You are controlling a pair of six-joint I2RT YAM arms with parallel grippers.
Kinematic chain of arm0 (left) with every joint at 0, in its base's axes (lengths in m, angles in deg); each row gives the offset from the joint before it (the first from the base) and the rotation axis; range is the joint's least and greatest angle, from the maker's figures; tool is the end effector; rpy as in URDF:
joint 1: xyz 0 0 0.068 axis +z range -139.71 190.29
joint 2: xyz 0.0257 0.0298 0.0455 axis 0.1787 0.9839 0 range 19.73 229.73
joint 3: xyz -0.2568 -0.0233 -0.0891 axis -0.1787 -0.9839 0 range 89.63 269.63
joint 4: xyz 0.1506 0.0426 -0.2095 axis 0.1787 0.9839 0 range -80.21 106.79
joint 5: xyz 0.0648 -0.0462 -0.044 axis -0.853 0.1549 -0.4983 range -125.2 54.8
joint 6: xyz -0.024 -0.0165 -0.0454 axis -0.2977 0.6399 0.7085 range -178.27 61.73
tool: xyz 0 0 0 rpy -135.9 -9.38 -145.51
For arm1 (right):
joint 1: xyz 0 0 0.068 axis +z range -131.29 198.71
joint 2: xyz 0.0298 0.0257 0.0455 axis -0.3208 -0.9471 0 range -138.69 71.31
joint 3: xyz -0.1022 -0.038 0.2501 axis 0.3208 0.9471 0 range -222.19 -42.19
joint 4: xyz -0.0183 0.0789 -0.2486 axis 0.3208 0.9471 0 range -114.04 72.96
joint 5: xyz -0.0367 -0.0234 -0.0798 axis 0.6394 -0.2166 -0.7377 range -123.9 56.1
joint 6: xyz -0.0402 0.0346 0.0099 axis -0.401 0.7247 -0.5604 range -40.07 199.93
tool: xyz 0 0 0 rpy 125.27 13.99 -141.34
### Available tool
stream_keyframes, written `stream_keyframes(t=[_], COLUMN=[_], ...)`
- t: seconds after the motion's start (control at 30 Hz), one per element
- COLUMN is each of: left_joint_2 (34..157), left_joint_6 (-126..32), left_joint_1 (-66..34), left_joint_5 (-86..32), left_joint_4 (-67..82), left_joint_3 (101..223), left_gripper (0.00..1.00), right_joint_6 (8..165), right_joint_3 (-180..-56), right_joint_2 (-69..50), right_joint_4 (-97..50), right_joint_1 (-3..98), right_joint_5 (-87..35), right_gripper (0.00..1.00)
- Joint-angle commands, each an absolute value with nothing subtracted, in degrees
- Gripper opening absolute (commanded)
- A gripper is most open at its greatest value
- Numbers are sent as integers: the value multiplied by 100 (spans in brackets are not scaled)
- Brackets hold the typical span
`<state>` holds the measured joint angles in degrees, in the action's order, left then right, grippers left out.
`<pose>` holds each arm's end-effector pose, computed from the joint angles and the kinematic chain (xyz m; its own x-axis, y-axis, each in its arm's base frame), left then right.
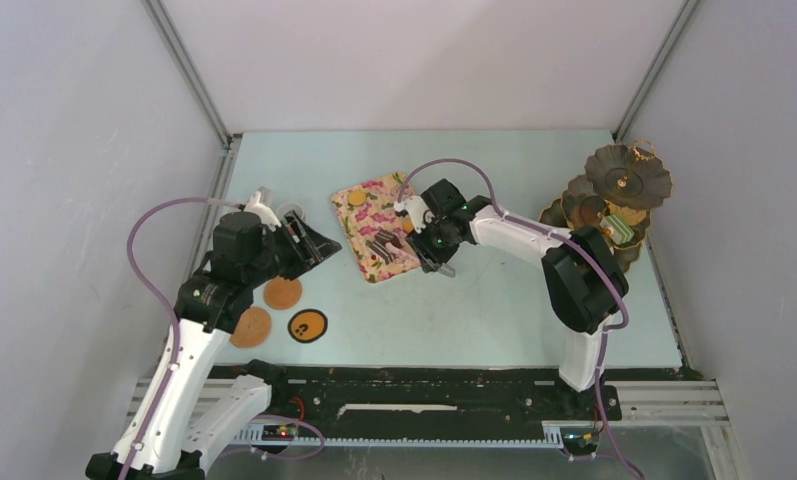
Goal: Serve the afternoon tea
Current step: Pick up the desert from the tray.
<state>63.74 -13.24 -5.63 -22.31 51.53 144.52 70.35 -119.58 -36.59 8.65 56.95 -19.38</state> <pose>0.1447 -0.0495 0.3463 -0.6681 -0.5266 -0.5257 -0.0299 0.7250 -0.6881 0.3020 0.2494 0.1952 -0.5768 -0.6596 -0.4819 -0.7950 0.5888 0.1457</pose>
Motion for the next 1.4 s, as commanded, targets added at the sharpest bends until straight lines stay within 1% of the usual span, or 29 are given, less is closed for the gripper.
stream_keyframes(t=[0.0,0.27,0.4,0.63,0.8,1.27,1.33,1.37], left_joint_2=[6279,6266,6221,6140,6147,6055,6035,6026], left_joint_6=[-1358,-1312,-1305,-1279,-1274,-1244,-1245,-1242], left_joint_1=[-518,-520,-518,-522,-517,-518,-522,-518], left_joint_5=[-2096,-2087,-2105,-2080,-2052,-2034,-2019,-2017], left_joint_4=[5058,5002,5013,4998,4993,4987,4988,4990], left_joint_3=[14463,14460,14441,14351,14350,14289,14271,14266], left_gripper=[62,62,62,62,62,62,62,62], right_joint_6=[7007,7299,7273,7177,7213,7224,7239,7264], right_joint_3=[-12319,-12995,-13200,-13209,-13353,-13886,-13940,-13959], right_joint_2=[-3793,-4244,-4334,-4381,-4491,-4850,-4869,-4860], right_joint_4=[923,1332,1493,1527,1531,1634,1637,1627], right_joint_1=[5738,5834,5814,5787,5794,5809,5809,5812], right_joint_5=[-1743,-2098,-2183,-2161,-2125,-1885,-1838,-1842], right_gripper=[45,39,41,44,41,42,41,37])
